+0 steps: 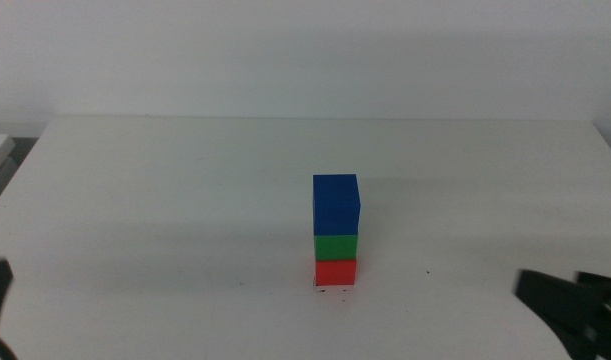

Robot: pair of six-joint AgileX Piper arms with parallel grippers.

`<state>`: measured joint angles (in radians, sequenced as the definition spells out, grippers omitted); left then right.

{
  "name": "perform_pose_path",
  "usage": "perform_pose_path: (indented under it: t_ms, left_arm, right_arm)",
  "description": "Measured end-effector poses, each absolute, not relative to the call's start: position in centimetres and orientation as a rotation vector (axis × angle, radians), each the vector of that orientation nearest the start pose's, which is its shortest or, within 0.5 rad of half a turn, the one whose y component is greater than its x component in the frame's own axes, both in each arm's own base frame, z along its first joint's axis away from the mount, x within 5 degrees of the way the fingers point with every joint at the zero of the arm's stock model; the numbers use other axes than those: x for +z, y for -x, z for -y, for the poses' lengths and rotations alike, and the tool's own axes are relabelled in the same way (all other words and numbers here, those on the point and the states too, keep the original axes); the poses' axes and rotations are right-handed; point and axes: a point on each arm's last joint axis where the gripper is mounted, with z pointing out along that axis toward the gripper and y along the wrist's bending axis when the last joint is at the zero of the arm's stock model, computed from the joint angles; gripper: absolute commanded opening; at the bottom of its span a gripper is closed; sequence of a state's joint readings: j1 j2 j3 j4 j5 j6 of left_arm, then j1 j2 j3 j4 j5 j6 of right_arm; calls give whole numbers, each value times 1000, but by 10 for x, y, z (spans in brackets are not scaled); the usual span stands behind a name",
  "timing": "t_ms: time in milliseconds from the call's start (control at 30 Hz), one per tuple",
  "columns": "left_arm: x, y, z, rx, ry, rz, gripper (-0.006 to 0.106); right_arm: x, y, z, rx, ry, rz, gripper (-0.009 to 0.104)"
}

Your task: Stack red cubes first, then green, then blue cubes in a specific spot.

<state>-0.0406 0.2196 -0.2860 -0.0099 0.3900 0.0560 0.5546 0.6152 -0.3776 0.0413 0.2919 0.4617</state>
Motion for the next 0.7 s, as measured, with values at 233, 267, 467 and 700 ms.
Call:
perform_pose_path:
  t_ms: [233, 267, 467, 700]
  left_arm:
    - [222, -54, 3, -5, -78, -1802, 94]
    - [218, -52, 3, -5, -78, -1792, 94]
    - [198, -52, 3, -5, -77, -1782, 94]
    - [190, -55, 3, -4, -74, -1746, 94]
  right_arm:
    - [222, -83, -35, 499, 39, -1974, 93]
    - [218, -80, -32, 487, 28, -1955, 93]
    - [197, -70, -15, 299, 4, -1878, 93]
    - [190, -61, -5, 216, -65, -1781, 93]
